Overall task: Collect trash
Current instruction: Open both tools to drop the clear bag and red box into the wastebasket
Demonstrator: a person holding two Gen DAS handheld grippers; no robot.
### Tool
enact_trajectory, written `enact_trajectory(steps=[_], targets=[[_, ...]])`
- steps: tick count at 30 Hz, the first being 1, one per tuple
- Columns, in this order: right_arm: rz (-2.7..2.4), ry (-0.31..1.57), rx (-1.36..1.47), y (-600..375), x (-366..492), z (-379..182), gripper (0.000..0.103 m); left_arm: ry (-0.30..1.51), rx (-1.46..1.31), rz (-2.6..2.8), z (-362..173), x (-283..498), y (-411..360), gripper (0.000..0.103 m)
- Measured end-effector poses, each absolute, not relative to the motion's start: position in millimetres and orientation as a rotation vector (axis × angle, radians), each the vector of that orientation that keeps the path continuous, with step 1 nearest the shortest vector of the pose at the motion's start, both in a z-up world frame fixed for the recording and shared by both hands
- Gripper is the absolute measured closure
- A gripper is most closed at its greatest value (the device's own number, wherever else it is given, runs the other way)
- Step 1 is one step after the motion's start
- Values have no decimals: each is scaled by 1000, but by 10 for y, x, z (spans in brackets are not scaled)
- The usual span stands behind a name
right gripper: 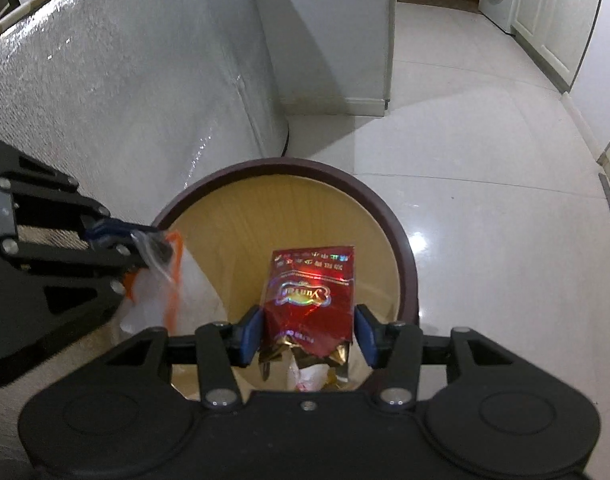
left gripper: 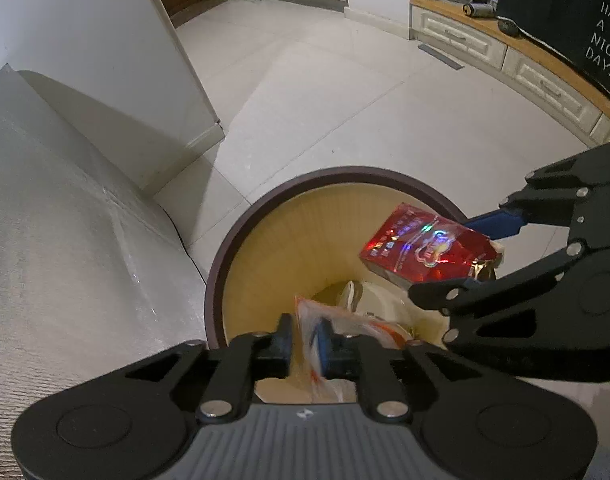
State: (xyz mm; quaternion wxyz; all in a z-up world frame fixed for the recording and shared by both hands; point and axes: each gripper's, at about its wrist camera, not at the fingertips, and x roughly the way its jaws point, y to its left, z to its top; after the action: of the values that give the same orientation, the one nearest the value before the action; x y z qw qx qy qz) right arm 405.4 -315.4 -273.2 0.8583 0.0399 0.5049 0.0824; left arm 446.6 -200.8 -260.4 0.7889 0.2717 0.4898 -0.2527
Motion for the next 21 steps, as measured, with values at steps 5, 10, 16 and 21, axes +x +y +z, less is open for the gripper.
enact_trajectory(steps=[5, 10, 16, 21], targets=[[179, 1066, 83, -3158, 4044, -2778, 47, 1078, 598, -531, -2628, 4484, -2006, 66], [180, 1087, 81, -3156, 4093, -2805, 46, 1104, 616, -523, -2658, 4484, -2000, 62], [188, 1085, 50, -3139, 4089, -2792, 44, 1126, 590, -487, -2645, 4515, -1952, 54], [181, 1065, 12, -3119, 4056, -2829, 20, 1140, 573, -462, -2646, 4531, -1927, 43]])
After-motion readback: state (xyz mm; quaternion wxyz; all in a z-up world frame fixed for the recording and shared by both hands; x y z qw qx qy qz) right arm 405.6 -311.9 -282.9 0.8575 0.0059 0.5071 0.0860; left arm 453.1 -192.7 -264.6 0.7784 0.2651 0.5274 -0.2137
